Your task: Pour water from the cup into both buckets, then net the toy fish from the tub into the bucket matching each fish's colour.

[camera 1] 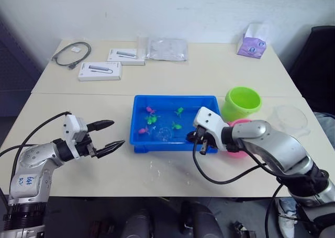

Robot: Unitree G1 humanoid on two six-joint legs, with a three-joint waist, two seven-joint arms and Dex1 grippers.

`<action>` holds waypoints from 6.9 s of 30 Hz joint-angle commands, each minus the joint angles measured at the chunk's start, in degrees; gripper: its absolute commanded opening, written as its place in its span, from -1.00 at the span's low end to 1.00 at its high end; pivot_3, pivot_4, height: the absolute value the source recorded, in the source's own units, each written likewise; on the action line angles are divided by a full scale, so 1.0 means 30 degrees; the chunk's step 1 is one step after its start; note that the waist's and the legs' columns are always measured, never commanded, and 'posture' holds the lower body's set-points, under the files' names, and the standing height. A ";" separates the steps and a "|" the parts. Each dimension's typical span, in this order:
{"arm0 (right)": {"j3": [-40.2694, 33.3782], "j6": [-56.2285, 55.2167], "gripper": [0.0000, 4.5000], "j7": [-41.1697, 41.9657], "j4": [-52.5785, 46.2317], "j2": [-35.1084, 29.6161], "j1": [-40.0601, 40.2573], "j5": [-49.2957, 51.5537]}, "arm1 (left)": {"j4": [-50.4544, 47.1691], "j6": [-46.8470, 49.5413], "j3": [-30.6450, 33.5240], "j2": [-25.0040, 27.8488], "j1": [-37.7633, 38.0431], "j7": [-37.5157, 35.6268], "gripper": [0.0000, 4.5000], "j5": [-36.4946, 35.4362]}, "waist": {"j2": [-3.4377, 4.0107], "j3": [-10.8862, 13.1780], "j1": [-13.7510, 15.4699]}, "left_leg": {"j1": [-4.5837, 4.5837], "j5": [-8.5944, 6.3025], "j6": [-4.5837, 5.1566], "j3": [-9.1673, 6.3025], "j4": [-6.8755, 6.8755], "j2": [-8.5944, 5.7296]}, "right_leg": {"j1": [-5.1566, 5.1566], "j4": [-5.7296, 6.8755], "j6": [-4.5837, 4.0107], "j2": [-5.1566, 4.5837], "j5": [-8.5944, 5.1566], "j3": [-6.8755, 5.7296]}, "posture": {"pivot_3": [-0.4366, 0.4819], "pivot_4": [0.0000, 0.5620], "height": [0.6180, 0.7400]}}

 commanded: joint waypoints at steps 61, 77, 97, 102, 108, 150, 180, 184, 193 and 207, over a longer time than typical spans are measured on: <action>-2.4708 -1.1378 -1.00 0.0616 -0.7420 0.4740 2.2946 0.4216 | 0.3368 0.0347 -0.6840 -0.4003 -0.9791 -0.4199 0.98 0.0680 | 0.0057 0.0033 0.0519 | -0.0022 0.0027 0.0073 -0.0005 0.0010 -0.0071 | 0.0063 -0.0125 0.0083 0.0131 0.0046 0.0018 | -0.05 -0.47 1.00; -2.2488 -2.7054 -1.00 -0.2371 -0.0262 0.4645 2.3419 -0.8940 | 0.3015 0.0525 -0.6721 -0.4214 -0.9895 -0.3665 0.98 0.0754 | 0.0066 0.0034 0.0531 | 0.0036 0.0028 0.0070 0.0070 -0.0002 -0.0072 | 0.0057 -0.0100 0.0082 0.0128 0.0045 0.0115 | -0.05 -0.47 1.00; -2.0663 -2.7124 -1.00 -0.5410 -0.2503 0.2700 2.3048 -0.8424 | 0.4240 -0.0810 -0.5864 -0.3827 -0.9472 -0.3301 0.98 0.1079 | 0.0066 0.0035 0.0411 | 0.0065 0.0041 0.0051 0.0098 0.0005 -0.0052 | 0.0063 -0.0079 0.0080 0.0143 0.0042 0.0194 | -0.05 -0.47 1.00; -1.7944 -1.8978 -1.00 -0.3750 -0.6552 0.0899 2.1188 -0.0072 | 0.5030 -0.1016 -0.4811 -0.2971 -0.8800 -0.3310 0.98 0.0949 | 0.0065 0.0035 0.0082 | 0.0088 0.0043 0.0047 0.0093 0.0012 -0.0021 | 0.0063 -0.0028 0.0063 0.0096 0.0033 0.0208 | -0.05 -0.47 1.00; -1.3591 -0.8433 -1.00 -0.5433 -0.7543 -0.2168 1.5465 0.6120 | 0.6383 -0.0698 -0.2714 -0.0809 -0.7426 -0.2918 0.98 0.0815 | 0.0047 0.0041 0.0088 | 0.0091 0.0041 0.0050 0.0056 0.0025 -0.0005 | 0.0032 0.0028 0.0007 0.0056 0.0004 0.0173 | -0.05 -0.47 1.00; -0.5735 0.4431 -1.00 -0.6027 0.1535 0.3960 0.1097 0.3525 | 0.2790 0.0234 -0.2160 -0.1007 -0.4771 -0.0319 0.98 0.0678 | 0.0042 0.0038 0.0028 | -0.0052 0.0027 0.0061 -0.0008 0.0024 -0.0034 | 0.0004 0.0009 0.0039 0.0020 0.0022 -0.0015 | -0.05 -0.47 1.00; -0.5625 0.0120 -1.00 -0.5183 0.3972 0.7056 0.0243 0.0862 | 0.1930 0.0487 -0.1903 -0.0831 -0.4092 0.0197 0.98 0.0502 | 0.0052 0.0043 -0.0294 | -0.0087 0.0027 0.0052 -0.0019 0.0016 -0.0035 | -0.0021 0.0001 0.0039 0.0022 0.0022 -0.0029 | -0.05 -0.47 1.00; -0.5497 0.0646 -1.00 -0.5295 0.4195 0.7190 0.0293 0.0864 | 0.1978 0.0493 -0.1914 -0.0793 -0.4155 0.0168 0.98 0.0537 | 0.0054 0.0045 -0.0410 | -0.0088 0.0028 0.0050 -0.0025 0.0010 -0.0034 | -0.0023 0.0000 0.0039 0.0022 0.0022 -0.0033 | -0.05 -0.47 1.00; -0.5115 0.0737 -1.00 -0.5441 0.5438 0.7988 -0.0489 0.0401 | 0.1986 0.0571 -0.1897 -0.0688 -0.4273 0.0219 0.98 0.0571 | 0.0059 0.0047 -0.0436 | -0.0100 0.0029 0.0047 -0.0024 0.0009 -0.0031 | -0.0042 0.0000 0.0038 0.0023 0.0022 -0.0031 | -0.05 -0.47 1.00; -0.5701 -0.2129 -1.00 -0.2829 0.2931 0.6776 0.1664 0.0768 | 0.1698 0.0795 -0.1719 -0.0700 -0.4063 0.0423 0.98 0.0383 | 0.0058 0.0047 -0.0386 | -0.0245 0.0047 0.0036 -0.0026 0.0026 -0.0056 | -0.0180 0.0024 0.0042 0.0043 0.0024 -0.0043 | -0.05 -0.47 1.00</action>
